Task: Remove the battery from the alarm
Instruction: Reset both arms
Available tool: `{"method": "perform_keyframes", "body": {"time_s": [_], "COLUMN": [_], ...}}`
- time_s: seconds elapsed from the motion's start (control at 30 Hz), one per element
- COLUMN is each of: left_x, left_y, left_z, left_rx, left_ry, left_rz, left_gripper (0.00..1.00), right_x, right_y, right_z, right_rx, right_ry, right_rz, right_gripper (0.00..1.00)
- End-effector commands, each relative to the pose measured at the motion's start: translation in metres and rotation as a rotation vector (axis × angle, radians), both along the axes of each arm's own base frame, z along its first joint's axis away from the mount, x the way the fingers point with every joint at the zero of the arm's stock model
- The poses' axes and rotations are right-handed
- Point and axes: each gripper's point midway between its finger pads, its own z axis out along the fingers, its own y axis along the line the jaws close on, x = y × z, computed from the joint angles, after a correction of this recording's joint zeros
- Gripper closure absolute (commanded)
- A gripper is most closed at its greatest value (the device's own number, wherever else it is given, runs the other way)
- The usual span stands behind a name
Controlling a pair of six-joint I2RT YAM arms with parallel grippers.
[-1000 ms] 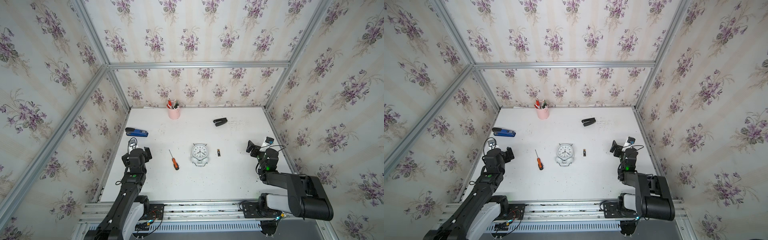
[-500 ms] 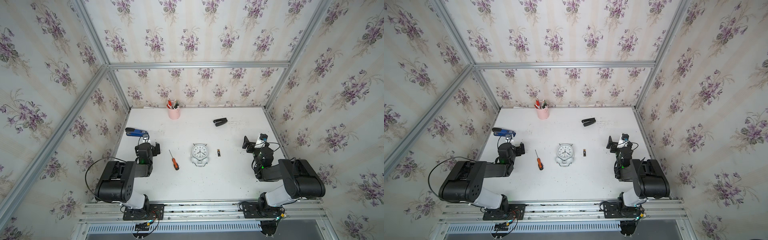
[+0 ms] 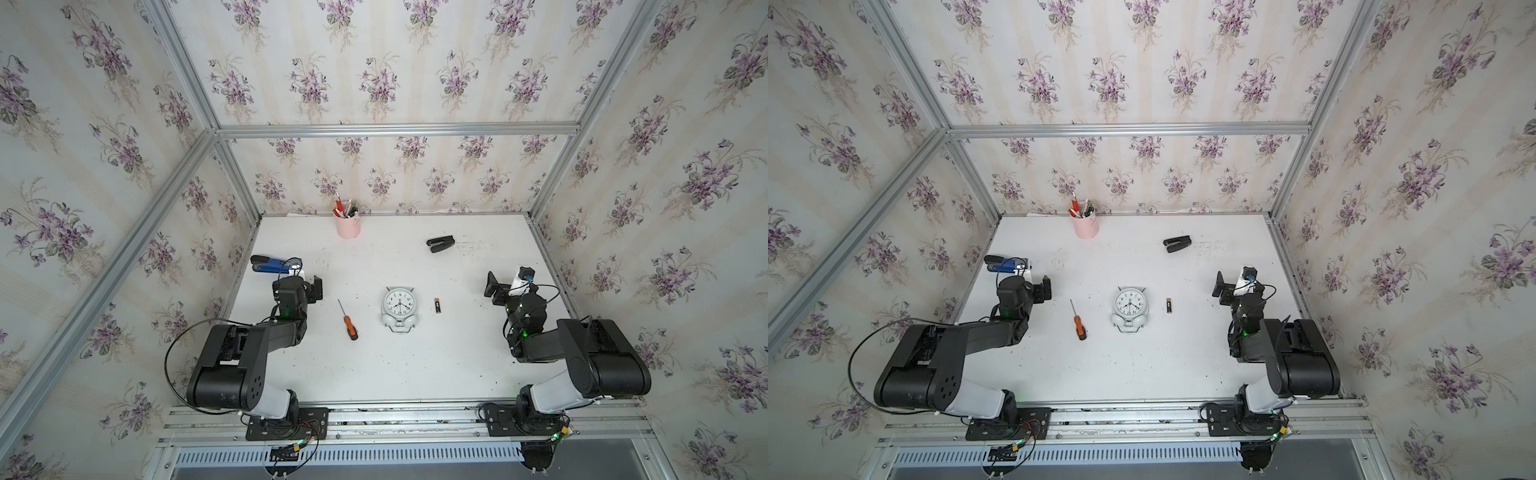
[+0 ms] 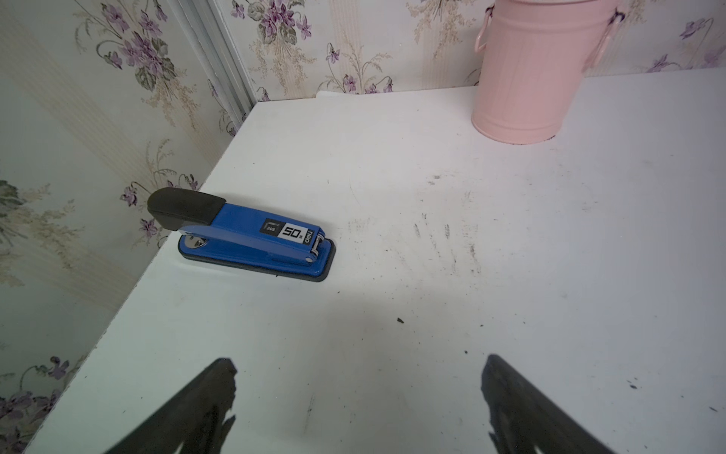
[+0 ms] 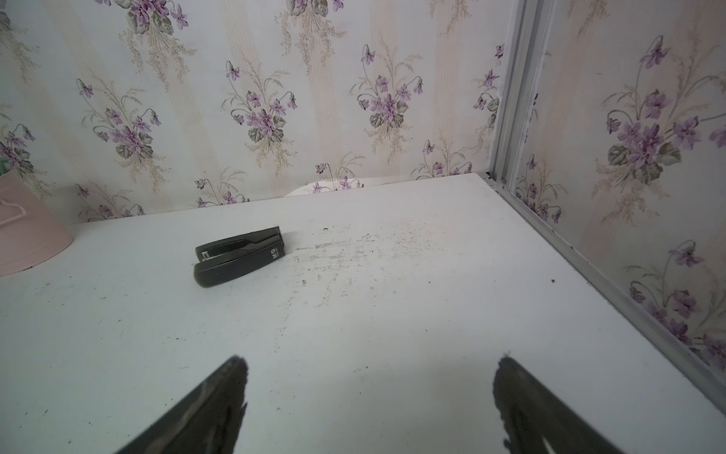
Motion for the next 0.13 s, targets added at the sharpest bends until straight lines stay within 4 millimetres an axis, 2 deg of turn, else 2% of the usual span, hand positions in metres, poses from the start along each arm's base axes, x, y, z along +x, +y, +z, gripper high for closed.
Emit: {"method": "perform_keyframes", "body": {"time_s": [0.0, 0.1], "left_x": [0.0011, 0.0014], "left_y": [0.0009, 0.0013], "left_z": [0.0026, 0.0029], "left_rx": [0.012, 0.012], "left_ry": [-0.004, -0.006], "left_rz": [0.001, 0.002], "left_gripper": [0.00, 0.00], "right_x": [0.0053, 0.0022], "right_y": [0.0005, 0.0026], "right_z": [0.0024, 0.0039], "right_rx": [-0.024, -0.032], "right_ry": [-0.001, -0.010], "right_rz": [-0.009, -0.008], "right_gripper": [0.00, 0.00]}}
